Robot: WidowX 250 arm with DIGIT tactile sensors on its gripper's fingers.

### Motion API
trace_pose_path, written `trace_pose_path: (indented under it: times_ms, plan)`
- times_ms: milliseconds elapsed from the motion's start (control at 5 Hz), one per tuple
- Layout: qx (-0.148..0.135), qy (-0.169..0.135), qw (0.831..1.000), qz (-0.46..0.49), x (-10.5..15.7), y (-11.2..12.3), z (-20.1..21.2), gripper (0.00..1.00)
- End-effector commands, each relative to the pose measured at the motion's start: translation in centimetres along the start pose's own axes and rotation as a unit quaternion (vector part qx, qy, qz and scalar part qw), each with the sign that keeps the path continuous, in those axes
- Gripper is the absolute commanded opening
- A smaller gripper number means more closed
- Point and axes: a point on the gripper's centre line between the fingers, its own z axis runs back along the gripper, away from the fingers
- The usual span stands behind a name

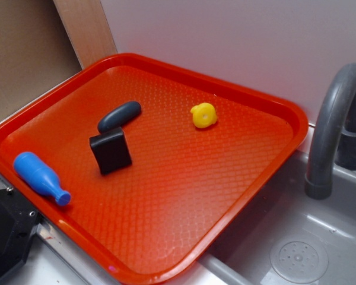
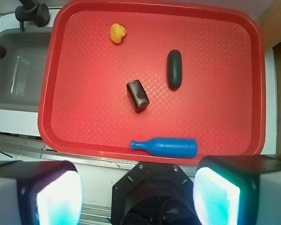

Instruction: Grab the black box.

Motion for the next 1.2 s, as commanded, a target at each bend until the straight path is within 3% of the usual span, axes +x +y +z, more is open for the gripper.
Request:
trace_pose_path:
  times_ms: [0,200,400,600,1000]
  plan:
    - [0.000,0.000,1.000,0.000,0.0,0.0,0.0,1.00]
    - [0.036,-0.022,0.999,-0.010,2.3,0.7,-4.2,1.00]
    - [0.020,-0.025,0.997,-0.064,3.4,0.9,-6.5,1.00]
    - [-0.019,-0.015,0.990,-0.138,4.8,0.3,-9.8,1.00]
    - [0.004,0.027,0.983,-0.181,5.4,-1.7,-16.8,1.00]
